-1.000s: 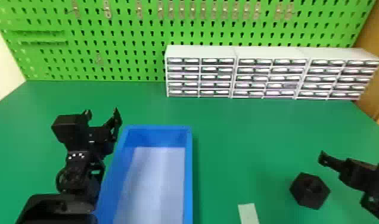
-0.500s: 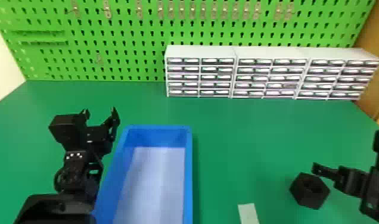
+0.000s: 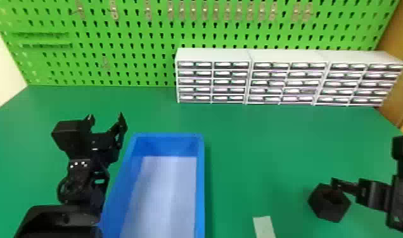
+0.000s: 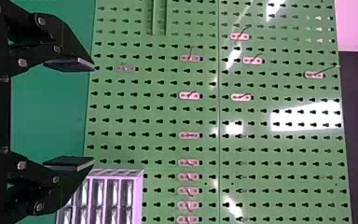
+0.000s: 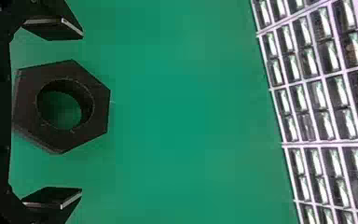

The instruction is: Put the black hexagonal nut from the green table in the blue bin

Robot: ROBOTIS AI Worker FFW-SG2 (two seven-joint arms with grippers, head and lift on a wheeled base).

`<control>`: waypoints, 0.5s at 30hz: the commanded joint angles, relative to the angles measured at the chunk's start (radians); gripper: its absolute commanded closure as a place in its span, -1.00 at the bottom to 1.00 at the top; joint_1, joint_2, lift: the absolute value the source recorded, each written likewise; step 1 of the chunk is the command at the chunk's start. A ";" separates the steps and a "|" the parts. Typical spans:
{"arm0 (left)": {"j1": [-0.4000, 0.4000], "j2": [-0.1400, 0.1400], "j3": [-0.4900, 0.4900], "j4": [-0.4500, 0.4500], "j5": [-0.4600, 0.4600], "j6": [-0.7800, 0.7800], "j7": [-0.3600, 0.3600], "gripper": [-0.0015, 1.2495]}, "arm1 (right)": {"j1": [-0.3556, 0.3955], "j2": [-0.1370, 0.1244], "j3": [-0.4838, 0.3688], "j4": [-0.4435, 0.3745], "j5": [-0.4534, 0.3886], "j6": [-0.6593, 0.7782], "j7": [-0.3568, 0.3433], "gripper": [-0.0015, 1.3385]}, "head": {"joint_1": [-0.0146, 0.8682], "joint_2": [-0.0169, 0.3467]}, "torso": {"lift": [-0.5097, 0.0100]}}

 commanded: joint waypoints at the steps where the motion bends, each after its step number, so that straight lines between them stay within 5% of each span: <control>1: 0.000 0.000 0.001 0.000 0.000 0.000 0.001 -0.16 | -0.009 -0.005 0.001 0.000 -0.003 0.024 0.000 -0.82 | 0.52 -0.59 | 0.59; 15: 0.000 0.000 0.000 0.000 0.000 0.000 -0.001 -0.16 | -0.023 -0.020 0.008 0.000 -0.008 0.067 0.000 -0.82 | 0.52 -0.59 | 0.59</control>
